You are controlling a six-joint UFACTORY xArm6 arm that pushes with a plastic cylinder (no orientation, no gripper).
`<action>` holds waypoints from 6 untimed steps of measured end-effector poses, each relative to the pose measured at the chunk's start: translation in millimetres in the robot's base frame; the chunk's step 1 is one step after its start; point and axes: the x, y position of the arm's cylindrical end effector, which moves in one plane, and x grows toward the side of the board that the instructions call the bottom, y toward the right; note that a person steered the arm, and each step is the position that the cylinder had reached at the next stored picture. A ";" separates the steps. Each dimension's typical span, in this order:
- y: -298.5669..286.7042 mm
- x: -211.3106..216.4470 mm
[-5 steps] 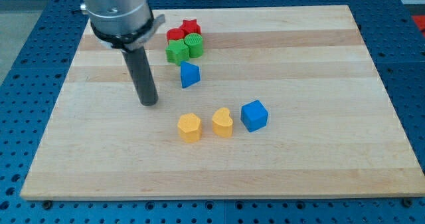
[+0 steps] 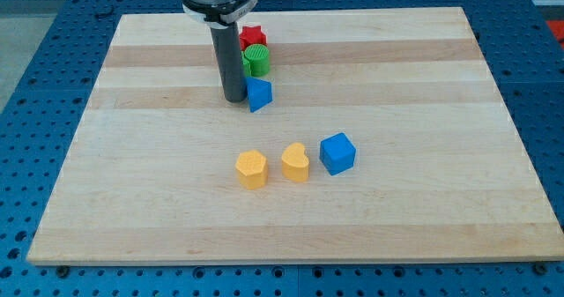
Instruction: Slide the blue triangle closer to the green star
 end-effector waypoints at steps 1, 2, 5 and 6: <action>-1.4 22.3; -4.3 60.8; 41.6 25.5; 4.5 16.0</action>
